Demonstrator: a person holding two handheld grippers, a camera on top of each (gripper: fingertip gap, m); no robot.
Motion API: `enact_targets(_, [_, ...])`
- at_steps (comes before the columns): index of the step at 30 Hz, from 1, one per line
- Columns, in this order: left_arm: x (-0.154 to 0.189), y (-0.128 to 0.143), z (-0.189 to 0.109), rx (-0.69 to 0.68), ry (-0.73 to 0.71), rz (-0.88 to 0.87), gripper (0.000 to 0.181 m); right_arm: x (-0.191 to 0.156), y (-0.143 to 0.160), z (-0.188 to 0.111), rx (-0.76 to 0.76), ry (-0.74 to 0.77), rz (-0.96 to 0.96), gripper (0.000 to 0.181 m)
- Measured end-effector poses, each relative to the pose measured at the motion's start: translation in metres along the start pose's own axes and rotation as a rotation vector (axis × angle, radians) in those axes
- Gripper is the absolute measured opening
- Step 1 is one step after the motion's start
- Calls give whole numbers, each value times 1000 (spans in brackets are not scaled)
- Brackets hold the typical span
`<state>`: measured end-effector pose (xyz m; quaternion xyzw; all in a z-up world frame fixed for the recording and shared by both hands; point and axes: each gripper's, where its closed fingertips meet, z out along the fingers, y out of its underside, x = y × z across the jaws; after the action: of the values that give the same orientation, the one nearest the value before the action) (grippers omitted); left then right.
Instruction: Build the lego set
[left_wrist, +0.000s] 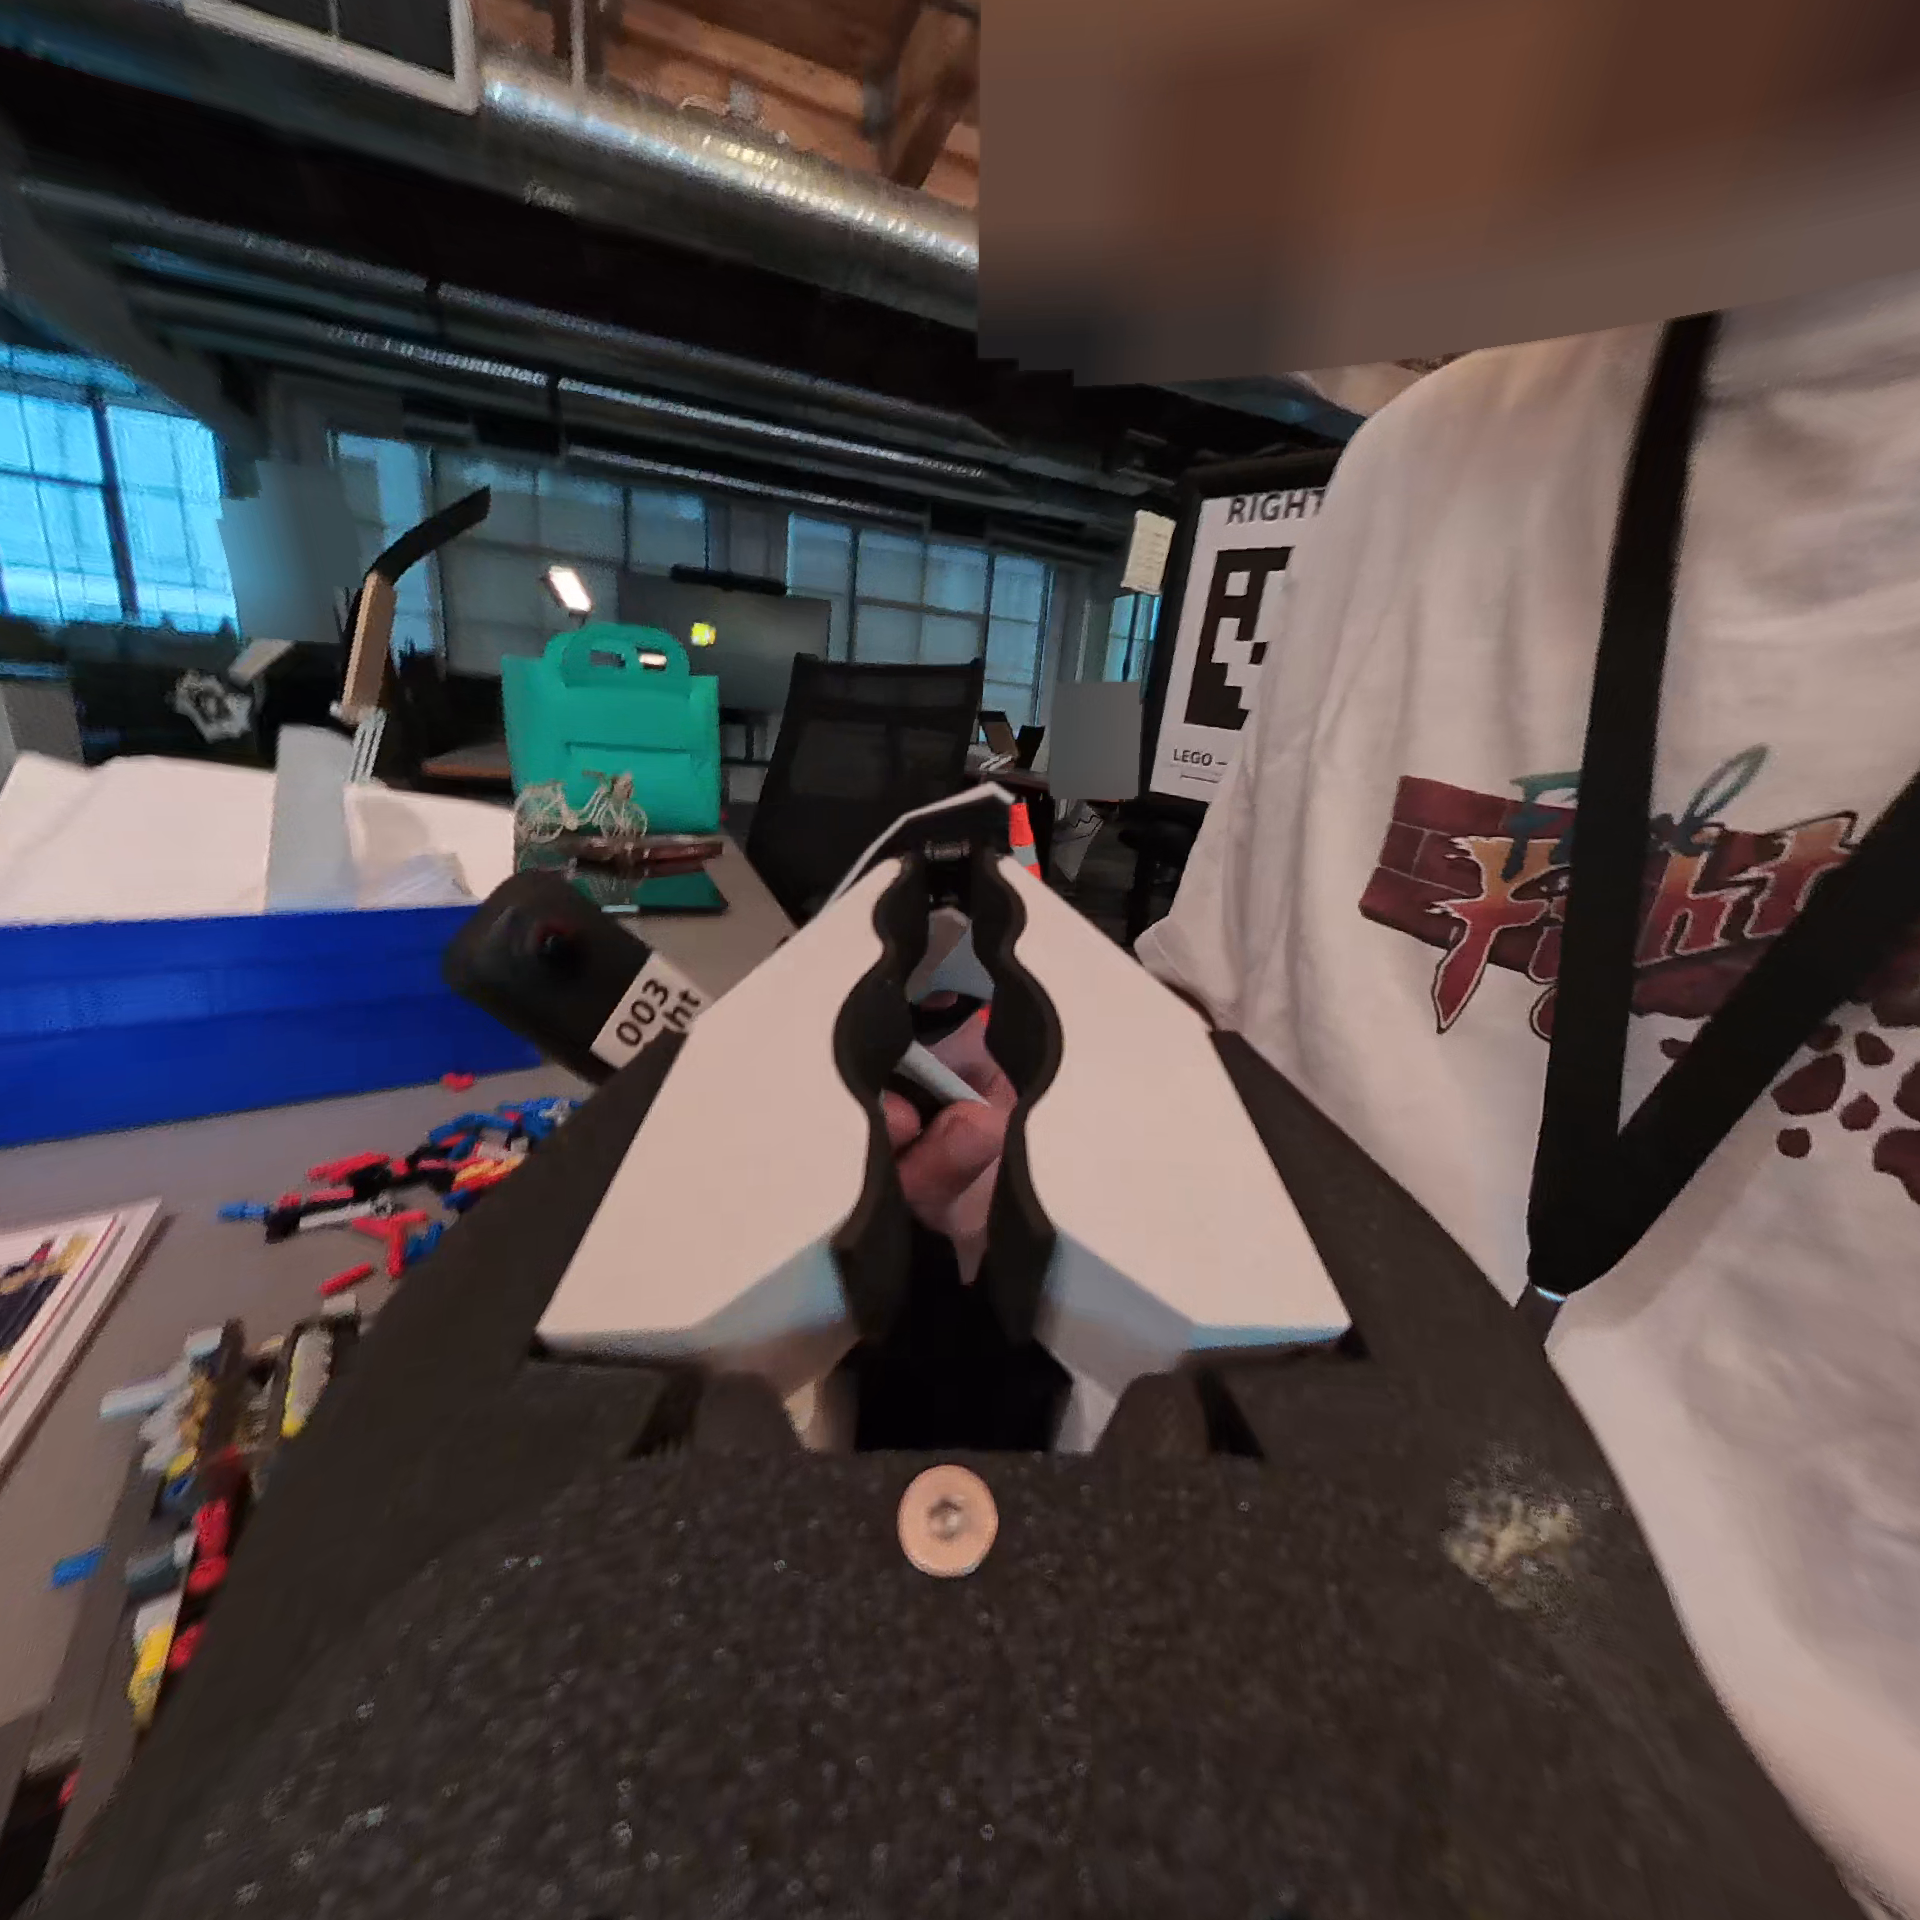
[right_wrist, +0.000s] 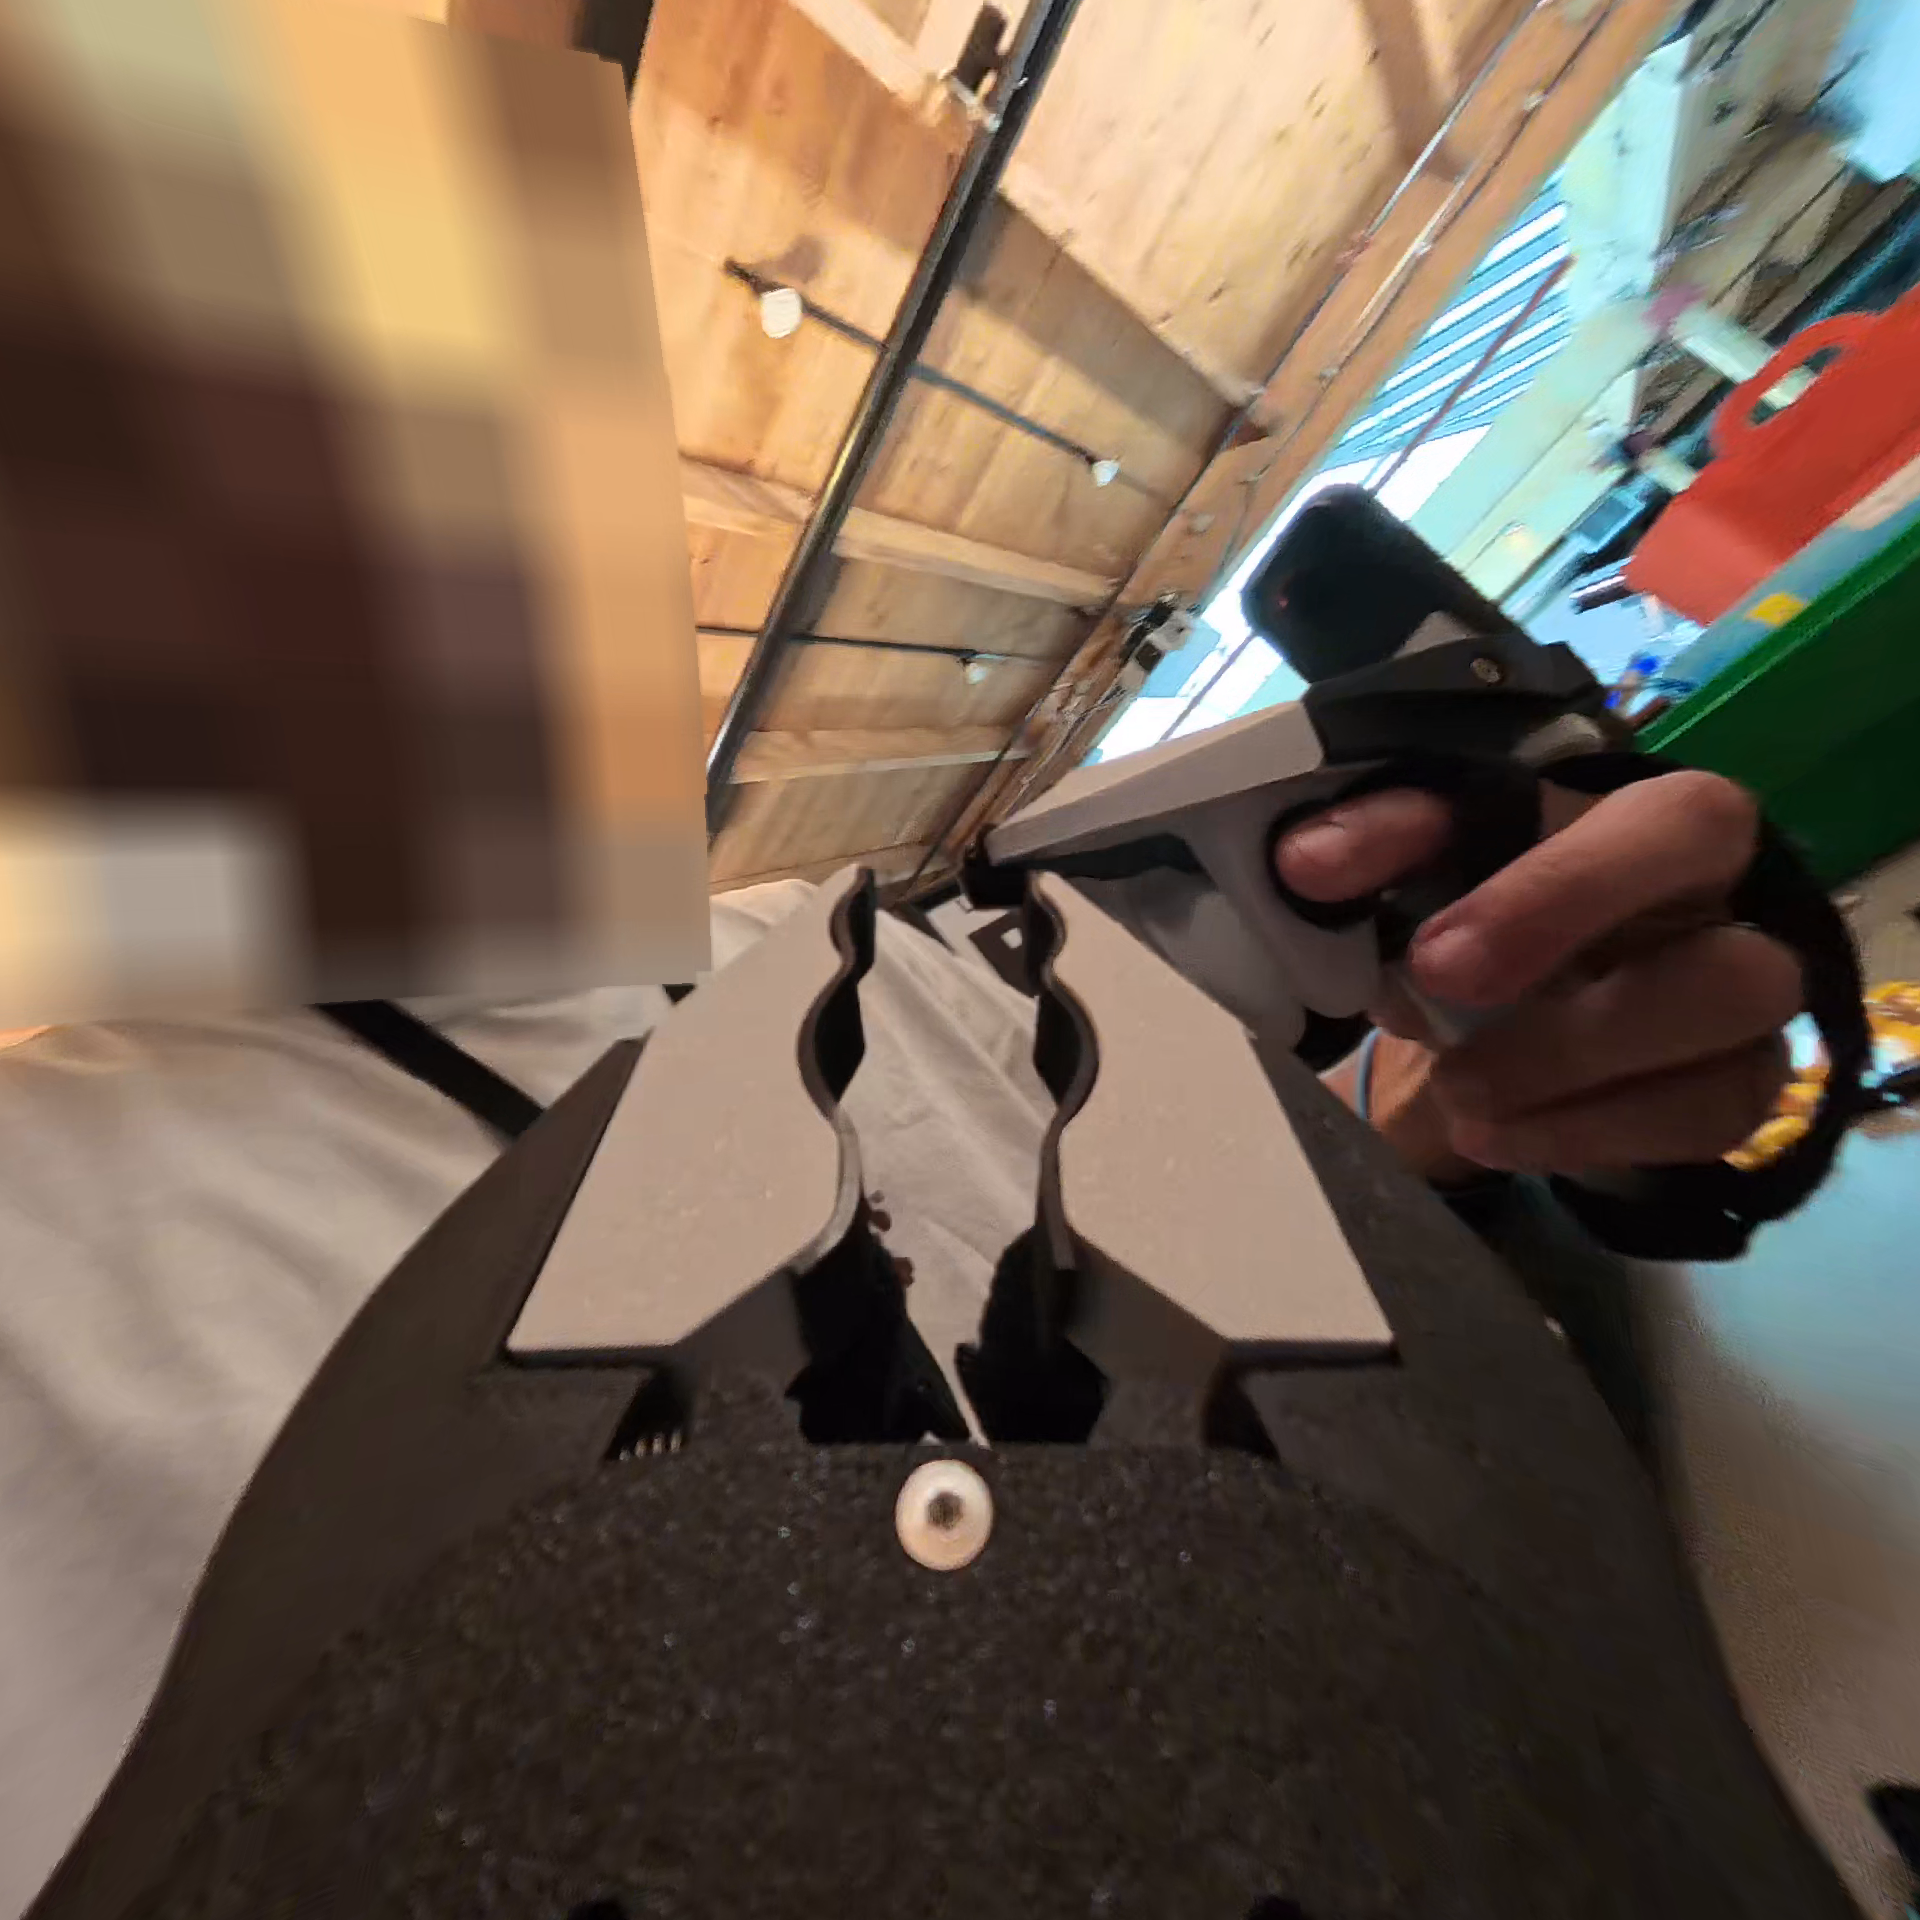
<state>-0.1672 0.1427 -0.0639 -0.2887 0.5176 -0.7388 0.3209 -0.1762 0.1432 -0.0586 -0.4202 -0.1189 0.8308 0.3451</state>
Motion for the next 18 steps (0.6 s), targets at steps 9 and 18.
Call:
enact_targets(9, [11,2,8,-1,29,135,6,-3,7,0,-17,-27,16,8])
enact_targets(18, [-17,21,-11,-186,-133,209,7,29,-4,-20,-54,288,-172,6])
